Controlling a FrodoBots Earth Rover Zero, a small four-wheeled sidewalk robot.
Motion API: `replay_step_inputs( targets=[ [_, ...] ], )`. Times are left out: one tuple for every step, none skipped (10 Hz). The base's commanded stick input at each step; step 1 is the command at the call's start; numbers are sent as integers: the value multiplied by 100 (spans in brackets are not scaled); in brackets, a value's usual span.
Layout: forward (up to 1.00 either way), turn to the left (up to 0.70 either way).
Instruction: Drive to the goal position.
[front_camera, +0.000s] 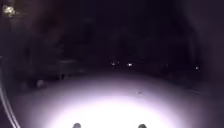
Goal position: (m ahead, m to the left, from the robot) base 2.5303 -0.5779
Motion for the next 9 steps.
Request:
replay_step_inputs(
  targets=[
    [50,0],
    [50,0],
    [50,0],
    [50,0],
    [50,0],
    [50,0],
    [50,0],
    [50,0],
    [50,0]
  ],
)
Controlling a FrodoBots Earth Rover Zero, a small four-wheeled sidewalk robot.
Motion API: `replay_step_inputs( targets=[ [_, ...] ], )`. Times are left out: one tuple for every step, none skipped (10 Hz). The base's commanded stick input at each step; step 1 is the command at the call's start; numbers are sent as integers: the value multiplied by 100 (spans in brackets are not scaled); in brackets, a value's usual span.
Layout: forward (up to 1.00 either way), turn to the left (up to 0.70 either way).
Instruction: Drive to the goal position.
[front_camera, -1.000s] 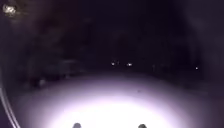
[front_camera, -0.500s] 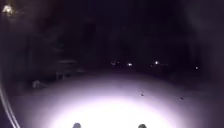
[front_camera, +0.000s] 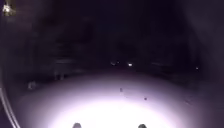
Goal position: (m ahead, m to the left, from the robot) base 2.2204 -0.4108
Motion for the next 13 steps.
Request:
replay_step_inputs(
  targets=[
    [50,0],
    [50,0],
    [50,0],
    [50,0],
    [50,0],
    [50,0],
    [50,0],
    [50,0],
    [50,0],
    [50,0],
    [50,0],
    [50,0],
    [50,0]
  ],
)
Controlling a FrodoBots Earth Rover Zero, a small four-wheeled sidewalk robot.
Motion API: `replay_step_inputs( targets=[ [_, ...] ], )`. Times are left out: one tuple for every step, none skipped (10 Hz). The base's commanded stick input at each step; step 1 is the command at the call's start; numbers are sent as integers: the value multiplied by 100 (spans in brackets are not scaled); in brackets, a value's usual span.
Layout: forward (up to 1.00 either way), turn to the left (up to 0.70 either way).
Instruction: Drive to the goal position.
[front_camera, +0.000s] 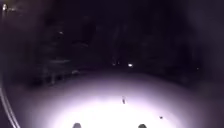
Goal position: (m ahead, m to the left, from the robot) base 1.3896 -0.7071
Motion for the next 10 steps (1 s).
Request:
replay_step_inputs(
  targets=[
    [50,0],
    [50,0],
    [50,0],
    [50,0],
    [50,0],
    [50,0],
    [50,0],
    [50,0],
    [50,0],
    [50,0]
  ],
)
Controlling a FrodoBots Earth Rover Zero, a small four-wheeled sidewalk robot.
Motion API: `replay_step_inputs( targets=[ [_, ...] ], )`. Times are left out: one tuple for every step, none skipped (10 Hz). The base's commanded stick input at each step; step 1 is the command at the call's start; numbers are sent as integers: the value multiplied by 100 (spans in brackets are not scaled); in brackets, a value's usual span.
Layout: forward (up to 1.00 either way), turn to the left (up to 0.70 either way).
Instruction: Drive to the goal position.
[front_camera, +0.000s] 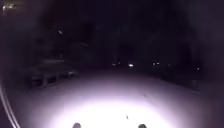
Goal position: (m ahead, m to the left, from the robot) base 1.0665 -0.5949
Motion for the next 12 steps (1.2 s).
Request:
replay_step_inputs(
  targets=[
    [50,0],
    [50,0],
    [50,0],
    [50,0],
    [50,0],
    [50,0],
    [50,0],
    [50,0],
    [50,0],
    [50,0],
    [50,0],
    [50,0]
  ],
)
